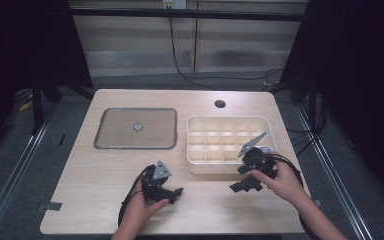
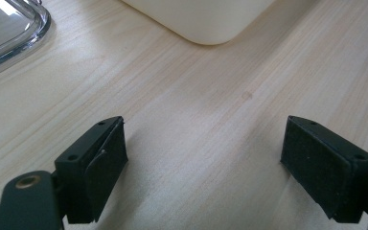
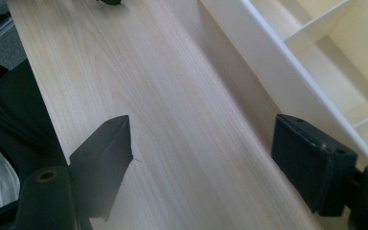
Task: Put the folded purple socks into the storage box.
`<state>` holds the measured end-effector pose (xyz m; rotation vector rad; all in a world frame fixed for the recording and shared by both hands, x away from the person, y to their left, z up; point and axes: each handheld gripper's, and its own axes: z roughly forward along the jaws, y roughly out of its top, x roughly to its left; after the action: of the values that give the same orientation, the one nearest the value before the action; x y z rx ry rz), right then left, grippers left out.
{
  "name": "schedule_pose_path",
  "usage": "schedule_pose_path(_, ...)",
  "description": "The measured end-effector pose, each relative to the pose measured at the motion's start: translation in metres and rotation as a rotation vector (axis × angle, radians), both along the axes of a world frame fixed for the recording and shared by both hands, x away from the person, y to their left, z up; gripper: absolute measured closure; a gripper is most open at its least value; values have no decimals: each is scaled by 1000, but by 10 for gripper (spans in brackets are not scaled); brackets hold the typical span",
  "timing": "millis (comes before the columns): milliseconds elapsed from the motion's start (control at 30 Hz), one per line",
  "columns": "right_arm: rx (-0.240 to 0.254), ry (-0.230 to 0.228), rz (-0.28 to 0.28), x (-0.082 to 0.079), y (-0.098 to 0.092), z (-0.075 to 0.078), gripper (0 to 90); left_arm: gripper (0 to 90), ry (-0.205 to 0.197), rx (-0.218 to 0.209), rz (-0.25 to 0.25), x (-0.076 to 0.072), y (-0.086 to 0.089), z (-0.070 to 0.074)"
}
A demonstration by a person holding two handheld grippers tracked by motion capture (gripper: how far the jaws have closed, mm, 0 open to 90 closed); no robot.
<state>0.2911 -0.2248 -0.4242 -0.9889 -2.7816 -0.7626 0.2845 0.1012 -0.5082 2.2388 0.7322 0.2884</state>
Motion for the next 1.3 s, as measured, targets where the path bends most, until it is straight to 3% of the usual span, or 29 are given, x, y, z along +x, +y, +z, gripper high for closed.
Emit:
schedule_pose_path(867, 33, 2, 37, -5, 17, -29, 216, 153, 0, -1, 0, 0, 0, 0)
schedule_pose_path(1300, 40, -21, 57, -9, 21, -42, 216, 154, -1, 0, 0, 0, 0, 0)
